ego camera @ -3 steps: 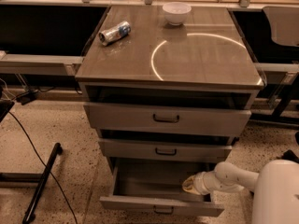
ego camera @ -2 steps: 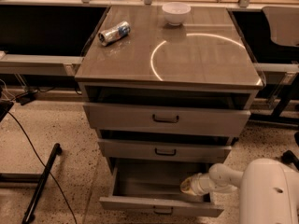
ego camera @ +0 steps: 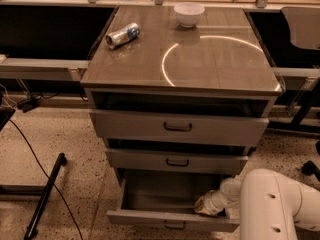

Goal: Open bottom drawer

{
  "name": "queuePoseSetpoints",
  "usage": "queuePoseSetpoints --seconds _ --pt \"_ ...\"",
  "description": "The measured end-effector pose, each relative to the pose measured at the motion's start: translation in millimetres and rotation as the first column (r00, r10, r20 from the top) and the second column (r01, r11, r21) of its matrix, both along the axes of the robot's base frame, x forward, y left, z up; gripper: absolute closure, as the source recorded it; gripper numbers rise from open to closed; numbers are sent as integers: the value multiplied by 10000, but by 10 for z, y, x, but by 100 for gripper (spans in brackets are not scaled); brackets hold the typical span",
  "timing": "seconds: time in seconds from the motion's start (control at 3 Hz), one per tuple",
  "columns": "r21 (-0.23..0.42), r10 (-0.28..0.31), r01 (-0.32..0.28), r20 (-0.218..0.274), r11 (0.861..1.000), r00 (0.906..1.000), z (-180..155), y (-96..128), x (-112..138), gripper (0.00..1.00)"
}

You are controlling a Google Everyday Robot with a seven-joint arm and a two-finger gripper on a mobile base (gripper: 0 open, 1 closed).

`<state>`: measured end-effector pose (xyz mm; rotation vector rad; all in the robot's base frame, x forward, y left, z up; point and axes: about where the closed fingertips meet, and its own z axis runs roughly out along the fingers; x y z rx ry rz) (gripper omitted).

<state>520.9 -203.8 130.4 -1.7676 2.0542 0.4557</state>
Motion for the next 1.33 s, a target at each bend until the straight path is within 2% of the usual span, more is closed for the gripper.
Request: queuePoseSetpoints --seconds 0.33,0.67,1.0,1.33 --pt "71 849 -846 -744 9964 9936 -21 29 -206 100" --pt "868 1744 -1604 -1914 9832 9659 119 75 -600 100" --pt "1339 1810 -1512 -2502 9794 9511 234 22 -905 100" --pt "1925 1505 -1059 -2346 9756 9604 470 -67 -1015 100"
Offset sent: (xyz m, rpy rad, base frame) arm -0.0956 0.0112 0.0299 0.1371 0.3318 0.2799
